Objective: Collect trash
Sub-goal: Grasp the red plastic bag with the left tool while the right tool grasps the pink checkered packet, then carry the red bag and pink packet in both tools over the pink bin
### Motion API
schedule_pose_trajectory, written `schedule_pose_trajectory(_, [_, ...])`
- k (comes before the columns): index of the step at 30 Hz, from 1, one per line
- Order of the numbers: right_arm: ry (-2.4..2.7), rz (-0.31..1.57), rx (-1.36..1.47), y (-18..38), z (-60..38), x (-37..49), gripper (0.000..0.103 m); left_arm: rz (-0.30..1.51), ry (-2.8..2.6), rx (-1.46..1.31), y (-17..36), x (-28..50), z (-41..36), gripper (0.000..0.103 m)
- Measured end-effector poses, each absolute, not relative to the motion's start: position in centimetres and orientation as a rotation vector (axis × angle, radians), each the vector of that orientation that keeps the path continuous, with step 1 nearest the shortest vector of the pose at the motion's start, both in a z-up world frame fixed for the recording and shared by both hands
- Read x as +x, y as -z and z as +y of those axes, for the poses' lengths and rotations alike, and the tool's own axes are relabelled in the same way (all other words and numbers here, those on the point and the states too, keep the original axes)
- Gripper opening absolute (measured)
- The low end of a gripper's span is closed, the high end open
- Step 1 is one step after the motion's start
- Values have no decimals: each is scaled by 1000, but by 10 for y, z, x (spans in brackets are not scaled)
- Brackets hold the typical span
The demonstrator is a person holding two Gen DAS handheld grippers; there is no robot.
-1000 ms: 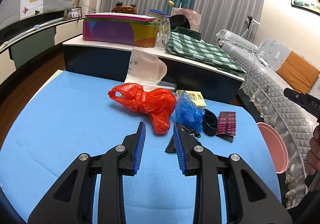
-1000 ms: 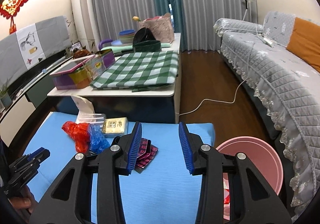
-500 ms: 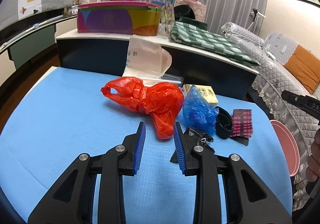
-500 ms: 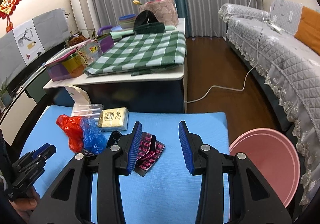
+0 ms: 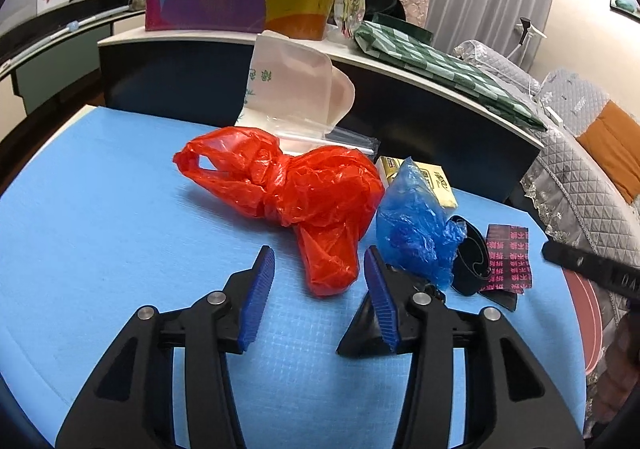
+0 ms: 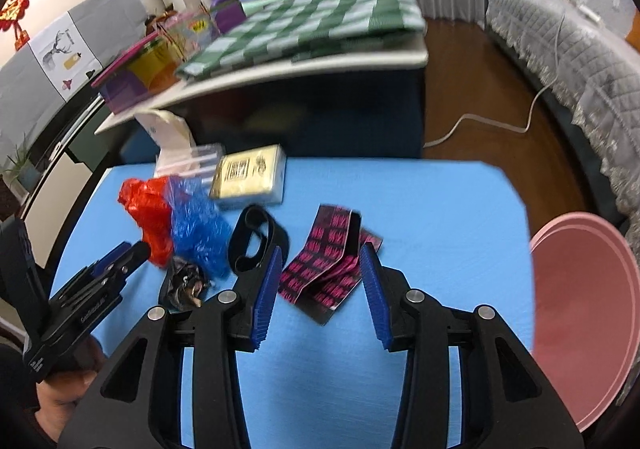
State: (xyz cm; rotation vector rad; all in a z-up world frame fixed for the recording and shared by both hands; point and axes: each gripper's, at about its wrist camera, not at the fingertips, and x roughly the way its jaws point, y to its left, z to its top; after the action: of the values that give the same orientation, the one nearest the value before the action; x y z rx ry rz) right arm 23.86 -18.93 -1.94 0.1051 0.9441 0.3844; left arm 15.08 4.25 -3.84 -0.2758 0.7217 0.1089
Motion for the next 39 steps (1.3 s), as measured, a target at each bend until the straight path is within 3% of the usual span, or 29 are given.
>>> schedule_pose_trajectory(8, [-402,1030,123,39,-182,242,41,743,-105,-255,40,160,37,46])
schedule_pose_trajectory(12, [-404,1037,98,41,-177,240,25,771,-106,-254,44,163,36,46])
schedule_pose_trajectory(16, [-411,1023,73,38,-177,237,7,788,-98,-255,46,165,36,28])
schedule_pose_trajectory(21, [-414,970,25,27,-180,232,1,784,-106,-250,44,161,38,19])
schedule_pose_trajectory(26, [-406,920,-1,13,-187,227,1,761,-127,-230,35,151,39,13])
schedule_pose_trajectory(39, [-383,780,-41,-32,-205,192,1,671,-122,-159,-1,104,26,12])
